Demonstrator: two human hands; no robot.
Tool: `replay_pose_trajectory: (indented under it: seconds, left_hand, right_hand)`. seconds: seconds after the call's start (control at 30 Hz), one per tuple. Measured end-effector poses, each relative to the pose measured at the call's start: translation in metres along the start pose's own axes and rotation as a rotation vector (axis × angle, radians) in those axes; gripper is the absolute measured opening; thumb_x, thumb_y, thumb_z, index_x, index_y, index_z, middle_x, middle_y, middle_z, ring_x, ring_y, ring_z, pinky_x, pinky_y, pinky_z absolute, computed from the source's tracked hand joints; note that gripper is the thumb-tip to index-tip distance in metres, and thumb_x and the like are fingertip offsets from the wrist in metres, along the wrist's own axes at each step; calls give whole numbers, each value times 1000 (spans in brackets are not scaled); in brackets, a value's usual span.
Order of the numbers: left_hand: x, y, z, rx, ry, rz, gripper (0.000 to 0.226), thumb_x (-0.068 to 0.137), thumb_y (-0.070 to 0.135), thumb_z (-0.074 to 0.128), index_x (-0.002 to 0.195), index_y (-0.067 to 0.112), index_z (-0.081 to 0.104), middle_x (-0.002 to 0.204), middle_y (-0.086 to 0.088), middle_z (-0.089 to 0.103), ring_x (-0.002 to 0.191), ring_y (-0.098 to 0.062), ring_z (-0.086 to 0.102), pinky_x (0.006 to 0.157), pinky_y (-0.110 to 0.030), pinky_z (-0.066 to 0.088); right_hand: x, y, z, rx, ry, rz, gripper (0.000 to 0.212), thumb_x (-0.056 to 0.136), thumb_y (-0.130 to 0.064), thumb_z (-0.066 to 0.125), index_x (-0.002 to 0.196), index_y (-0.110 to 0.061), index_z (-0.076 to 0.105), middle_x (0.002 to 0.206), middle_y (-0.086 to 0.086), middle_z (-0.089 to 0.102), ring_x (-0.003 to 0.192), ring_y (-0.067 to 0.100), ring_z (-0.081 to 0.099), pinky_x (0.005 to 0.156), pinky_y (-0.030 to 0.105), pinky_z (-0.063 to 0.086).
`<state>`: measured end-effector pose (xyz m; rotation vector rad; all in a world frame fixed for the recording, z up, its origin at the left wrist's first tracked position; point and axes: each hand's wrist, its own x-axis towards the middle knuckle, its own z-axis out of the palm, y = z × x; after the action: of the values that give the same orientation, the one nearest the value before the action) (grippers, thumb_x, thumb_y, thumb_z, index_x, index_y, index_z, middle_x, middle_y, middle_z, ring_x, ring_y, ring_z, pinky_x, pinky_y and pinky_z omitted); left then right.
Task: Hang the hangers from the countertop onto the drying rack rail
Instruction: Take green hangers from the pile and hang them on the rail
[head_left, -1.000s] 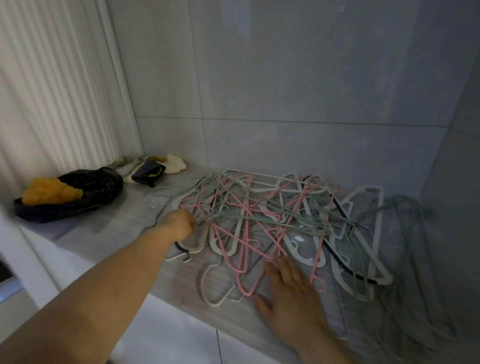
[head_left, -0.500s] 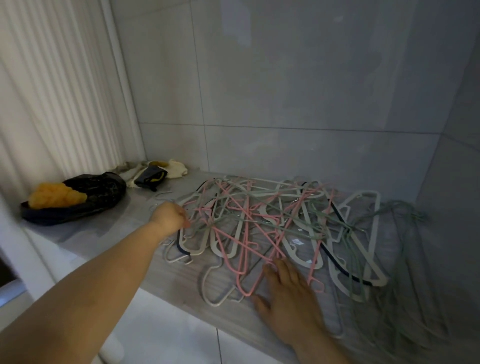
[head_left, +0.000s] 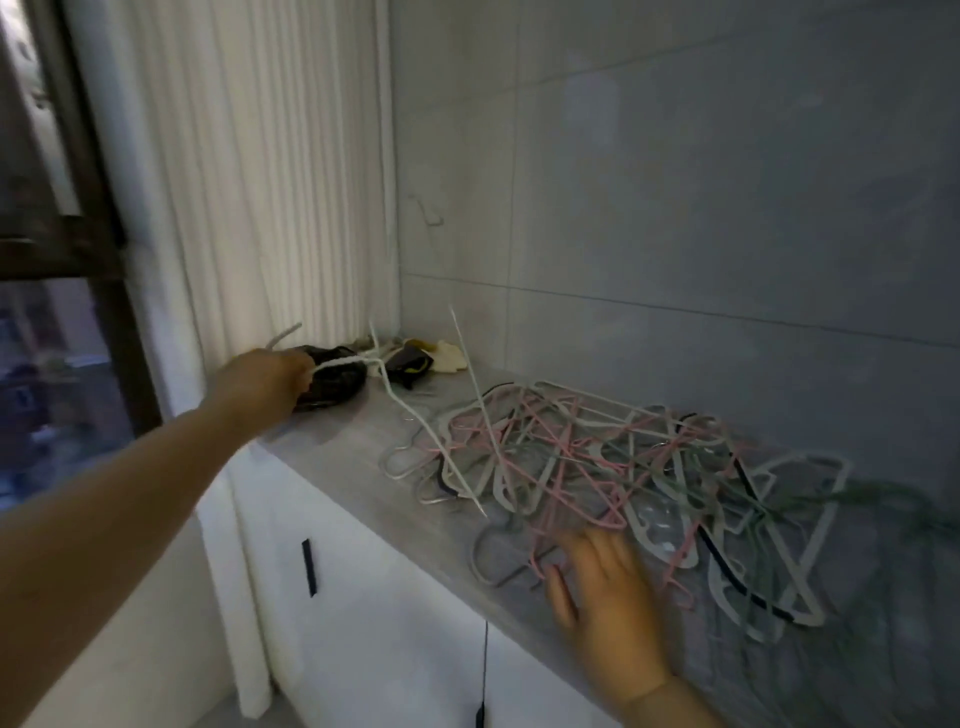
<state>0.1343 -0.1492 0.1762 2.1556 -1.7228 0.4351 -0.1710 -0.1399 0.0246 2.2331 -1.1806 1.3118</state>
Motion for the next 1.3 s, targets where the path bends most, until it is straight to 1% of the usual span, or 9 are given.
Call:
replay_pose_trajectory:
  seconds: [0.2,0.33,0.53,0.6,0.7,0.83,1.07,1.2,1.3]
  left_hand:
    - [-67,-36,-40,200,149,146,26,88,7,52,112,5,63,105,-22,65,95,-37,64,76,-43,53]
    - [-124,-61,-68,435,184,381,48,29,-4,88,73,10,75,66,-10,71,47,-23,67,33,-29,51]
    - [-207,-87,-111,577,55,407,62,33,15,92,92,21,73,91,-2,74,71,-13,72,54,-23,57]
    - [-240,-107,-125,541,76,445,63,20,16,94,81,20,75,77,0,75,61,-13,72,46,-24,57]
    - [-297,-135,-154,528,69,402,55,28,15,94,79,18,76,77,-2,76,67,-16,73,53,-26,58]
    - [-391,-175,-199,521,167,309,42,46,9,89,85,16,74,84,-4,76,81,-21,72,63,-30,58]
    - [-561,-219,-265,457,430,-194,45,97,42,24,126,12,40,136,-12,47,115,-21,43,94,-29,35]
    - [-657,-233,-298,260,454,-685,81,80,70,27,139,16,31,139,-10,47,123,-20,48,88,-30,47]
    - [-720,-244,-318,79,384,-1062,64,87,47,46,141,16,29,141,-5,44,127,-21,46,99,-25,36]
  right_hand:
    - [78,-54,-1,47,47,-206,63,54,-13,85,110,-12,55,104,13,68,102,22,47,75,39,55]
    - [112,-112,5,1,62,-454,64,62,-17,71,121,-12,49,116,17,65,115,29,41,101,38,29]
    - [114,-203,-6,-60,-190,-632,80,40,-26,91,115,-12,66,114,11,67,109,33,63,103,44,22]
    - [102,-234,-4,-46,-235,-670,77,55,-39,85,124,-17,60,120,5,64,117,30,58,109,44,29]
    - [85,-293,-18,86,-298,-773,39,62,-35,74,100,-24,72,81,-5,72,78,17,71,72,31,56]
    - [50,-389,-40,289,-642,-884,36,101,-28,30,127,-20,53,121,3,59,111,19,53,89,29,41]
    - [-25,-550,-112,659,-702,-927,35,99,-30,37,127,-19,55,130,5,57,119,24,51,97,30,41]
    - [-64,-634,-152,778,-673,-958,33,98,-31,38,123,-23,57,125,3,61,116,24,54,92,32,43]
    - [-85,-692,-182,892,-673,-961,31,98,-30,40,118,-18,60,119,9,64,111,29,55,85,35,42]
